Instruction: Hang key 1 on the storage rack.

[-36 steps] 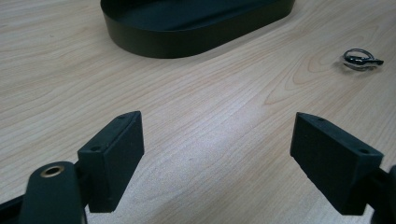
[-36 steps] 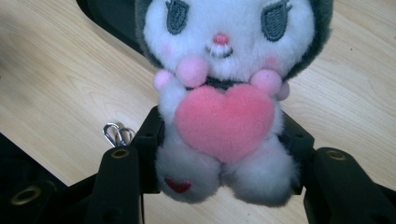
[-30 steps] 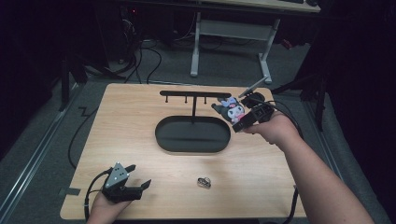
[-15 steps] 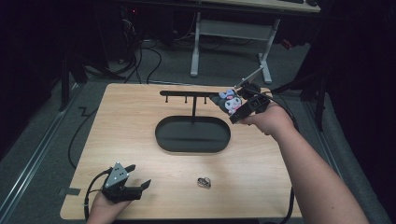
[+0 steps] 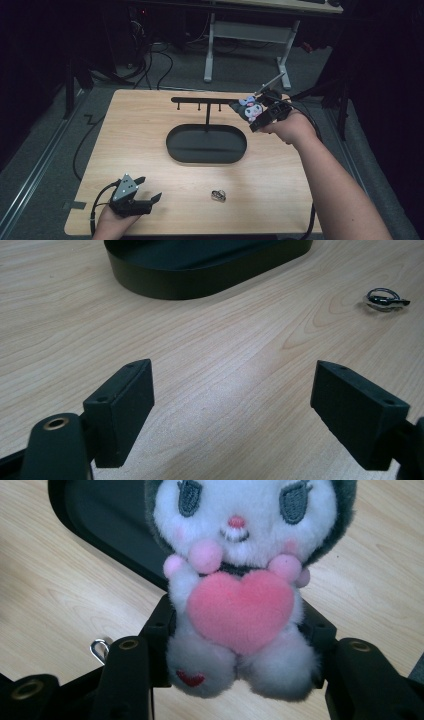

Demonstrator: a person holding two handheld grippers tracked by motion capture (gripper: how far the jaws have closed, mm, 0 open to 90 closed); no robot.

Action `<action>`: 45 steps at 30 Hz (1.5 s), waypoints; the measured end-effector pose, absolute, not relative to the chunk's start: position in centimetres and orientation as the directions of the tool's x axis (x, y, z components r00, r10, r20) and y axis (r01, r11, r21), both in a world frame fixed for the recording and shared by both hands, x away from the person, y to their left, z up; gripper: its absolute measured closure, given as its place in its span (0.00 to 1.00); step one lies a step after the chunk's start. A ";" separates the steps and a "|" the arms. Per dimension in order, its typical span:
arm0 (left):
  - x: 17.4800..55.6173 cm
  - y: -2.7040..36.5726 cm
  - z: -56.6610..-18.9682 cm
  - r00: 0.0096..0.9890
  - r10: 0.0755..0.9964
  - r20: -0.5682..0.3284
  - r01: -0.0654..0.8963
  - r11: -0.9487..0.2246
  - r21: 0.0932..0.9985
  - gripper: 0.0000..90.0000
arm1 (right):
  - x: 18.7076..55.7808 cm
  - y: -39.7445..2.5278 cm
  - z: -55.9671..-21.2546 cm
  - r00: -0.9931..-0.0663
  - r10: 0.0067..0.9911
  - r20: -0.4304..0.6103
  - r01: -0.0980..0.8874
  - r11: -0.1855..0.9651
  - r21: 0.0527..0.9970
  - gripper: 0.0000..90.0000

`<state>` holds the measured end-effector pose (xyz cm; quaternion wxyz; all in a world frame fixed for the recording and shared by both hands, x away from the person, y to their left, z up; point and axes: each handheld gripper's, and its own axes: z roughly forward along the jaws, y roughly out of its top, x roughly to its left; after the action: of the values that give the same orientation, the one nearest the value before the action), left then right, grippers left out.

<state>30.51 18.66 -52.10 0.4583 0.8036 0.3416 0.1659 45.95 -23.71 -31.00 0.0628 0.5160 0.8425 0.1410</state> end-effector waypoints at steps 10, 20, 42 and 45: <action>30.5 18.3 -52.3 0.721 0.691 -0.043 0.398 -0.362 0.843 0.20 | 44.9 -25.1 -33.1 -0.445 0.895 0.042 0.862 0.415 0.292 0.54; 30.4 18.1 -52.4 0.727 0.685 -0.042 0.401 -0.374 0.836 0.20 | 44.5 -25.6 -36.6 -0.439 0.896 0.073 0.865 0.399 0.305 0.54; 30.3 18.0 -52.5 0.732 0.680 -0.044 0.401 -0.378 0.835 0.20 | 45.9 -24.7 -40.9 -0.411 0.907 0.095 0.859 0.350 0.375 0.49; 30.3 17.9 -52.4 0.736 0.675 -0.042 0.397 -0.381 0.835 0.20 | 46.0 -24.7 -41.3 -0.403 0.910 0.100 0.866 0.344 0.362 0.47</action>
<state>30.26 17.85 -52.43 0.4492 0.8163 0.3284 0.1551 46.00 -24.70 -41.34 0.0597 0.5432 0.8175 0.1818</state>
